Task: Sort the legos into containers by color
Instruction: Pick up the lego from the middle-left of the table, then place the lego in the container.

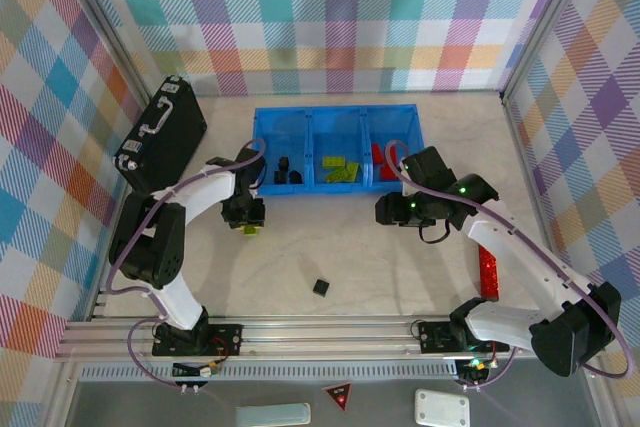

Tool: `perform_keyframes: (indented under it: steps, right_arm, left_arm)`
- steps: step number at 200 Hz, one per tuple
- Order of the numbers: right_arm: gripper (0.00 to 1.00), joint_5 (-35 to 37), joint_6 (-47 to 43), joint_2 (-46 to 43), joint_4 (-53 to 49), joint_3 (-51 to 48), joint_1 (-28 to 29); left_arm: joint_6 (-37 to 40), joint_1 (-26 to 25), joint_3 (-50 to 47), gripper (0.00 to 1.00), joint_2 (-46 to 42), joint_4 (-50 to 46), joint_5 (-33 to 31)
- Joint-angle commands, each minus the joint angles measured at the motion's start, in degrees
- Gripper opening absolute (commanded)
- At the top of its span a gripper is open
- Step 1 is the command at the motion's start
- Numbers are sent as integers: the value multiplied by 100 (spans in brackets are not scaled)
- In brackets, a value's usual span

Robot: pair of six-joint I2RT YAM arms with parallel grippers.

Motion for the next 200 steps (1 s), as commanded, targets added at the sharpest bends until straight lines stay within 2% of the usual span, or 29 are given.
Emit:
perform_keyframes:
  steps: [1,84,136,176,200]
  right_arm:
    - [54,33,64,-145,-27,-106,47]
    - [54,62,88,-215,-46,-157,47]
    - [54,105,107,-277,-40,-221,44]
    - [54,132,90,-315,-45,-247,46]
    - [54,155,87,-359,-70,-287,47]
  left_arm:
    - [-154,-176,269,27,-323,-297,-87]
    - [-425,-943,1516,0,-232,-547,-22]
    - [-653,-1394,2450,0,194,-216,-13]
    - [-756,-1592,2765,0,404,761,89]
    - [-788,-1609,2905,0,643,1258,-74]
